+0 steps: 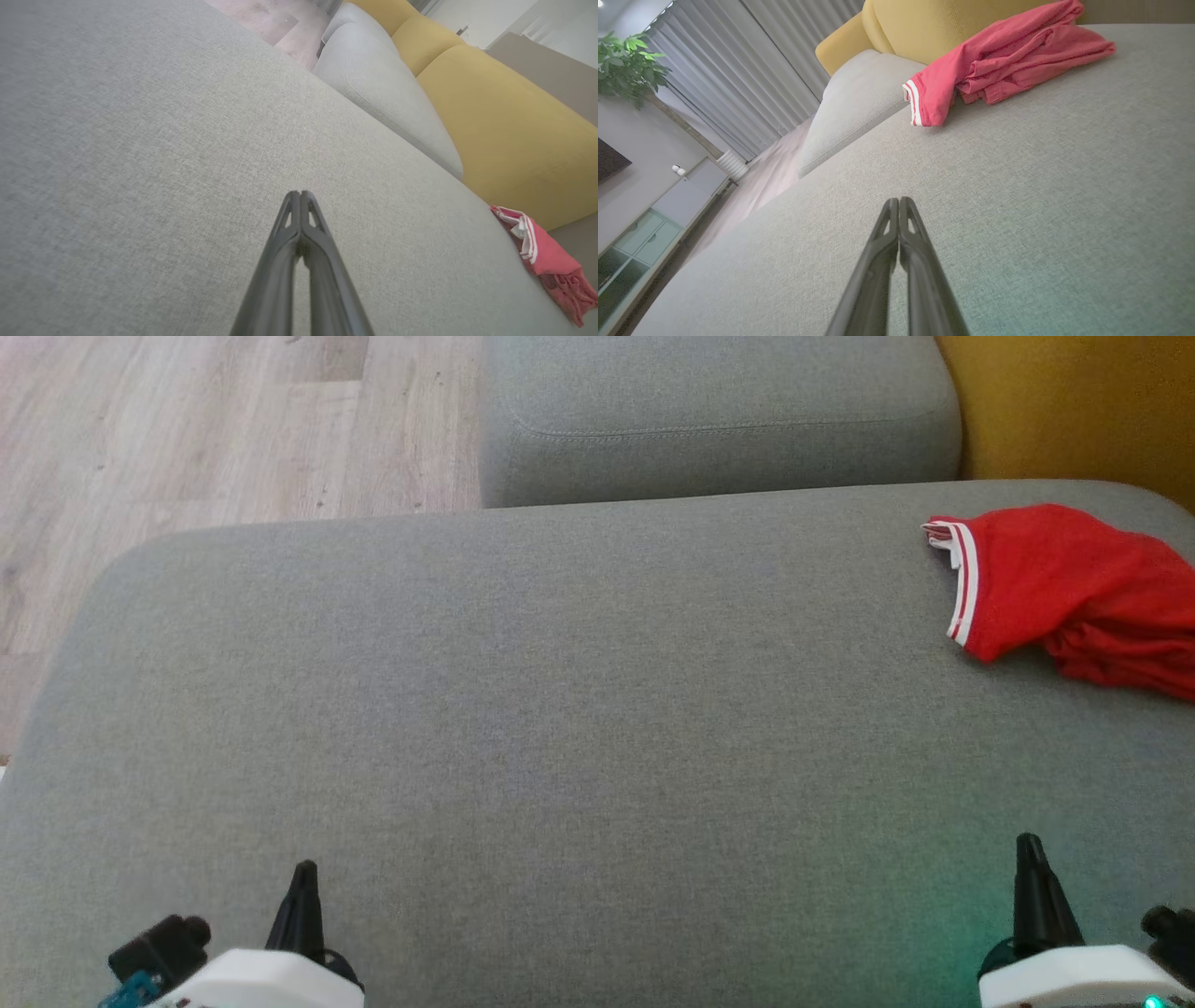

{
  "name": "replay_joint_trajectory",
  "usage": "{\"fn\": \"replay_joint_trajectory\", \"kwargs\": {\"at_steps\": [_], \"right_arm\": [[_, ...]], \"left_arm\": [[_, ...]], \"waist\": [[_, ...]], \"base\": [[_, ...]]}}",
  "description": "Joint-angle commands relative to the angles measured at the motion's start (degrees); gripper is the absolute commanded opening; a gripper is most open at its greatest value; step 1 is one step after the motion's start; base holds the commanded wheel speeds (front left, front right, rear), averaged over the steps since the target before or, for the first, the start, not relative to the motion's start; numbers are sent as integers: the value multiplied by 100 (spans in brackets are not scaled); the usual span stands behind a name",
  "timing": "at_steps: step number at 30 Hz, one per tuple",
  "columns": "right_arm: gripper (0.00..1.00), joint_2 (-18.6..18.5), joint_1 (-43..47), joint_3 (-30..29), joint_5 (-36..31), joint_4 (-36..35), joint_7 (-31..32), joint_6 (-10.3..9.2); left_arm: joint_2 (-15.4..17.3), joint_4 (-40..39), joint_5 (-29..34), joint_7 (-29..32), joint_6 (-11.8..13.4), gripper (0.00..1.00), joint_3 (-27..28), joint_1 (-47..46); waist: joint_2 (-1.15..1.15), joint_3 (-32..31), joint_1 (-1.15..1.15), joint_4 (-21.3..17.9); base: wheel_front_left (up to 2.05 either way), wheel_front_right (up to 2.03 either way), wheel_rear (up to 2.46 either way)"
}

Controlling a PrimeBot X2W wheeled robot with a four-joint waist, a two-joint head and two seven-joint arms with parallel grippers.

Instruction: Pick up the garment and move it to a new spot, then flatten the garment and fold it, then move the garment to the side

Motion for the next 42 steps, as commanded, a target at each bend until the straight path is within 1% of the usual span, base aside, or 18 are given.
{"fn": "replay_joint_trajectory", "kwargs": {"at_steps": [1, 42], "right_arm": [[0, -27, -319, 5, 163, -163, 43, 15], [0, -44, -885, -80, 3054, -120, 669, 27]], "left_arm": [[4, -178, -141, 37, -52, 0, 155, -335], [-19, -171, -2800, 698, -423, 0, 633, -831]], "waist": [[0, 2, 0, -2], [0, 104, 0, -88]], "base": [[0, 0, 0], [0, 0, 0]]}}
